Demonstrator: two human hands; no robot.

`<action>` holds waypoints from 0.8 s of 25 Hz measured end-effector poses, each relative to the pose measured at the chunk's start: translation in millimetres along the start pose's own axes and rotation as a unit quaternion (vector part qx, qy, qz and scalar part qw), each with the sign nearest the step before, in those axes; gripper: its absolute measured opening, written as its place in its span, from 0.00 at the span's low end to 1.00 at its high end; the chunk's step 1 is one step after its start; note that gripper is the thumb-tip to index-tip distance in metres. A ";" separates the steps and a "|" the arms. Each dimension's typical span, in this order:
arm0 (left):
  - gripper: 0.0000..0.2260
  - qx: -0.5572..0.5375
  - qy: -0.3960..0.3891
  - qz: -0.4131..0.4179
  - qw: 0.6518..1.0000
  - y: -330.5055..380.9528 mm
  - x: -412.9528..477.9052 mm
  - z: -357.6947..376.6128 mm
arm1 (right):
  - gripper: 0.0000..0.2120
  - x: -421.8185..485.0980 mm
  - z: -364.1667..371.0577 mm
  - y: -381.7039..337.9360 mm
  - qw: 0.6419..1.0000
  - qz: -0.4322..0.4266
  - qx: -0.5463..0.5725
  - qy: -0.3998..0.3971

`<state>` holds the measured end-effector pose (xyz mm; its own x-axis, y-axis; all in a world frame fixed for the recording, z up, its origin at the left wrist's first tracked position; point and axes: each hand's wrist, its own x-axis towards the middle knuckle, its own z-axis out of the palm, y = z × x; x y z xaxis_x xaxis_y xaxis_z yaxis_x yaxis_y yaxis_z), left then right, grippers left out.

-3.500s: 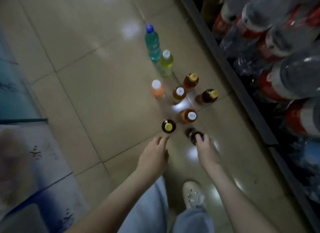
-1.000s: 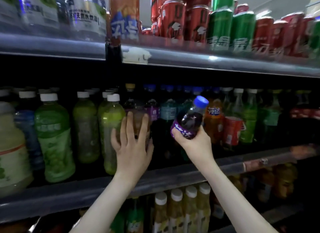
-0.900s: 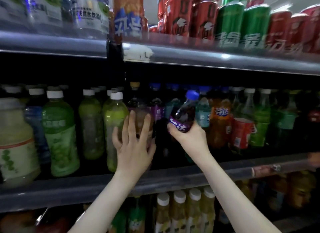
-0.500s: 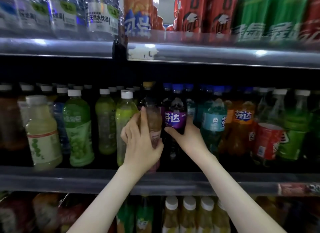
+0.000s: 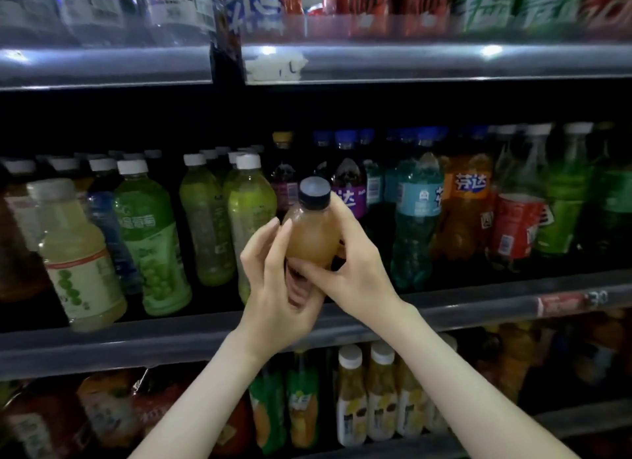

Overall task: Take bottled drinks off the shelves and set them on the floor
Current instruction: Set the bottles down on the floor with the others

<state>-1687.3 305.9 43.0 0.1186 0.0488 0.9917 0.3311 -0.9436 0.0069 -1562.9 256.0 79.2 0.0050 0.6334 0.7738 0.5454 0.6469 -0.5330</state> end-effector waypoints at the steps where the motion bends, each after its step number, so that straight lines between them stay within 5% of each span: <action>1: 0.27 -0.009 -0.002 0.010 1.000 3.0 -4.1 -1.4 | 0.38 -5.8 -3.5 -4.6 0.999 -0.012 0.004 0.050; 5: 0.31 -0.063 -0.041 0.030 0.997 34.5 -24.2 19.1 | 0.38 -26.3 -47.9 -21.5 0.979 -0.045 0.011 0.198; 12: 0.24 -0.199 -0.138 -0.055 0.969 129.4 -50.2 114.2 | 0.37 -106.8 -161.2 -4.1 0.976 0.066 -0.090 0.186; 16: 0.25 -0.259 -0.264 -0.084 0.925 194.7 -82.8 187.6 | 0.37 -176.8 -243.4 39.4 0.963 0.177 -0.078 0.186; 20: 0.33 -0.237 -0.412 -0.204 0.856 266.8 -122.9 274.9 | 0.36 -250.0 -318.5 95.4 0.939 0.298 -0.060 0.162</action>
<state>-1356.2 138.1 -112.2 0.7680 0.4365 0.4686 0.1088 -0.8101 0.5762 -1245.1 24.2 -56.1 0.5837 0.6918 0.4250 0.4560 0.1538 -0.8766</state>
